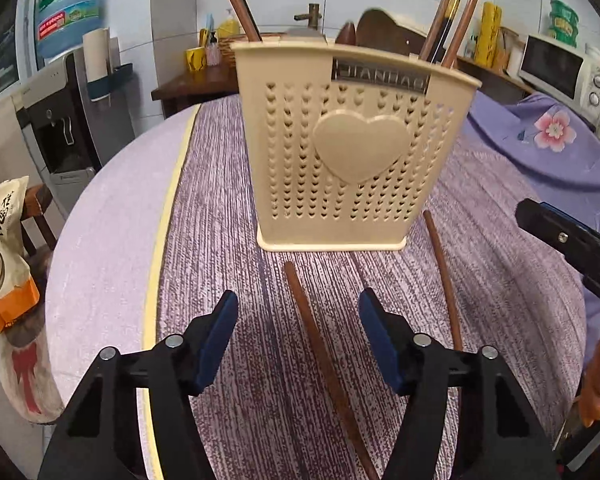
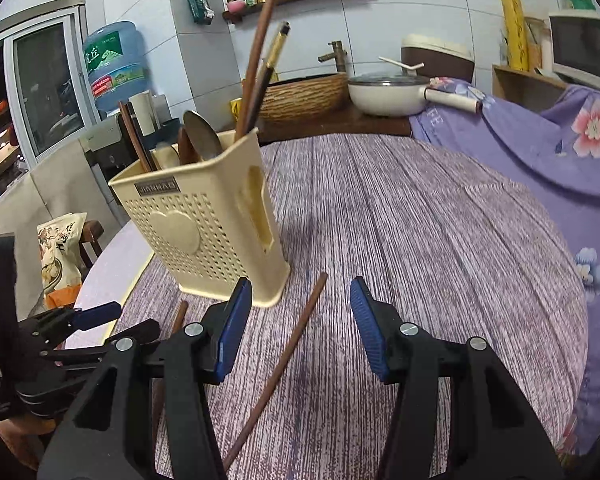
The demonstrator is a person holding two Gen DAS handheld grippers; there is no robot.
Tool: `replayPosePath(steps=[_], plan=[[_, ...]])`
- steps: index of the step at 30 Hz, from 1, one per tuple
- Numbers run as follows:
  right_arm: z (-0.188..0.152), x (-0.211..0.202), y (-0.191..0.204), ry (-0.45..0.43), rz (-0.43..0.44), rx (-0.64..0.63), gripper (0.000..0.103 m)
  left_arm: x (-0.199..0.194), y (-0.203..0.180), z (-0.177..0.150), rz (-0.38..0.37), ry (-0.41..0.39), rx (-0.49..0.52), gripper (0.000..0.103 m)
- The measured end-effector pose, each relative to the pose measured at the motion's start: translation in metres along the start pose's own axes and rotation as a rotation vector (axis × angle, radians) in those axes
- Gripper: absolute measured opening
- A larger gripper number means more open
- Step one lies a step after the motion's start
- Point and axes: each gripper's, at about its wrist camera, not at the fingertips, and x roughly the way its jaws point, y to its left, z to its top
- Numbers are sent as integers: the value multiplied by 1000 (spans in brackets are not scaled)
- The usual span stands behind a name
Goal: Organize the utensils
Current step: 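Reach both tools to the remaining brown chopsticks and grasp one each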
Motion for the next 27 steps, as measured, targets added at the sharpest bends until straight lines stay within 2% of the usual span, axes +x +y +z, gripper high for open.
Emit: replayPosePath(steps=[1, 3, 9, 13, 18, 27], plan=[[-3, 1, -1, 6, -1, 2, 52, 5, 1, -1, 6, 8, -3, 58], [-7, 2, -2, 18, -5, -3, 52, 14, 2, -1, 10, 33, -14, 48], [-11, 14, -4, 65, -25, -3, 52, 34, 1, 0, 35, 71, -17, 41], [-11, 30, -4, 121, -45, 6, 52, 41, 4, 3, 42, 87, -26, 32], [-15, 58, -1, 195, -57, 43, 50, 43, 5, 4, 48, 84, -25, 29], [-14, 98, 9, 241, -113, 96, 35, 50, 4, 11, 65, 76, -38, 26]])
